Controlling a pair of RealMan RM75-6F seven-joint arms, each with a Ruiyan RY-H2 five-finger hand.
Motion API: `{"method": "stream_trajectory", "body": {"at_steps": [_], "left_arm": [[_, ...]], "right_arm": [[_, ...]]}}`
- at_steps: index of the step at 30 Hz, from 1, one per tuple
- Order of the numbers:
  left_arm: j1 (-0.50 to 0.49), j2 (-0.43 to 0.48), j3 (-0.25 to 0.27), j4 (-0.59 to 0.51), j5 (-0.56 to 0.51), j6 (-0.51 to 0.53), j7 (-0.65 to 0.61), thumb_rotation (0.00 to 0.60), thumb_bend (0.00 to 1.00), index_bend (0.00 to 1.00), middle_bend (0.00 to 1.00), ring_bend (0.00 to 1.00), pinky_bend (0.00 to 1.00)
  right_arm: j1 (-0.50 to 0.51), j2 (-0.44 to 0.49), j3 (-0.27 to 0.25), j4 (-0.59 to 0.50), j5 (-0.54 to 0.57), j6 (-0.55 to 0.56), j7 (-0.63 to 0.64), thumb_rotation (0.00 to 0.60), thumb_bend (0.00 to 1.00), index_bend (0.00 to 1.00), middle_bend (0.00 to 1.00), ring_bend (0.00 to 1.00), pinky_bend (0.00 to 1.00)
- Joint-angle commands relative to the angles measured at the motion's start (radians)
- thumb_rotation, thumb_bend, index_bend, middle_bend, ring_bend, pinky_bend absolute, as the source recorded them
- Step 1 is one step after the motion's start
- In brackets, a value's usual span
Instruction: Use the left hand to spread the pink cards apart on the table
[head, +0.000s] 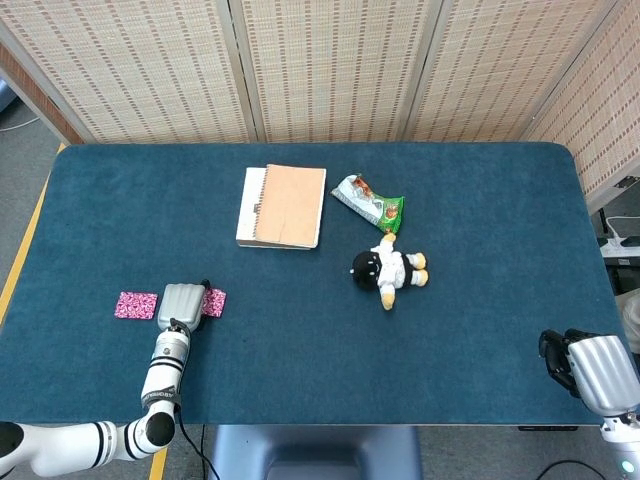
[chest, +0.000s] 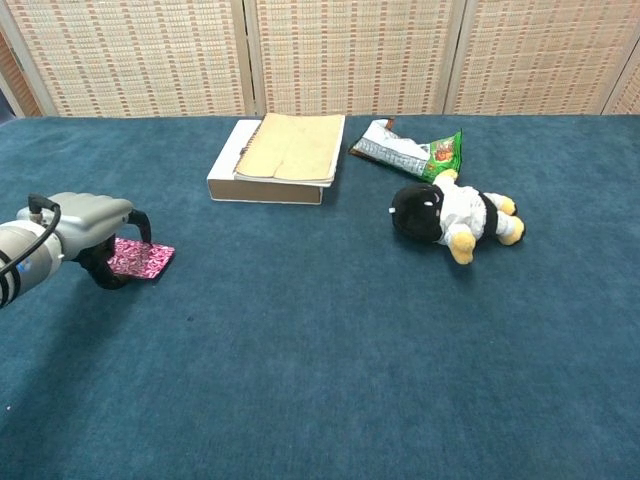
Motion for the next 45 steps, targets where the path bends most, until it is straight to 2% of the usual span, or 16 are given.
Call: {"method": "stream_trajectory", "body": {"at_steps": [1,8,19,27,36,45], "left_arm": [[0.003,0.002,0.001,-0.003,0.011,0.006,-0.009,0.600,0.35,0.38,1.00,1.00,1.00],[0.025,0.035,0.018,-0.053,0.056,0.032,-0.033,0.600,0.35,0.40,1.00,1.00,1.00],[0.159,0.181,0.130,-0.186,0.210,0.143,-0.137,0.600,0.35,0.42,1.00,1.00,1.00],[0.260,0.241,0.197,-0.149,0.262,0.149,-0.241,0.600,0.35,0.42,1.00,1.00,1.00],[0.297,0.220,0.187,-0.038,0.258,0.099,-0.277,0.600,0.35,0.42,1.00,1.00,1.00],[0.318,0.205,0.173,-0.013,0.255,0.069,-0.275,0.600,0.35,0.39,1.00,1.00,1.00]], "right_arm": [[0.001,0.000,0.000,0.000,0.000,-0.001,0.000,0.600,0.42,0.98,0.86,0.73,0.87],[0.001,0.001,0.000,-0.001,0.001,-0.003,0.000,0.600,0.42,0.98,0.86,0.73,0.87],[0.000,0.003,-0.001,-0.002,-0.002,0.001,0.005,0.600,0.42,0.98,0.86,0.73,0.87],[0.000,0.000,-0.002,-0.001,-0.004,0.001,0.001,0.600,0.42,0.98,0.86,0.73,0.87],[0.002,-0.005,-0.003,-0.004,-0.001,-0.008,-0.014,0.600,0.42,0.98,0.86,0.73,0.87],[0.003,-0.005,-0.003,-0.004,0.001,-0.010,-0.015,0.600,0.42,0.98,0.86,0.73,0.87]]}}
